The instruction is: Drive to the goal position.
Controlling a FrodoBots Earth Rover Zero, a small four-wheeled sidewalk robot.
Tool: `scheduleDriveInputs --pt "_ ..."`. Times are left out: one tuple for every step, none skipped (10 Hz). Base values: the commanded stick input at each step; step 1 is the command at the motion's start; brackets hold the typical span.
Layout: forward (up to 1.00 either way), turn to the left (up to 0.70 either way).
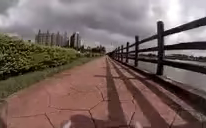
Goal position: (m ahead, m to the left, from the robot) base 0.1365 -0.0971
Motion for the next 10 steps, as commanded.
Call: scheduleDriveInputs --pt "0.50 0.00" --pt "0.50 0.00" --pt "0.50 0.00" --pt "0.50 0.00" --pt "0.50 0.00" --pt "0.50 0.00" --pt "0.50 0.00" --pt "0.50 0.00" --pt "0.50 0.00" --pt "0.50 0.00"
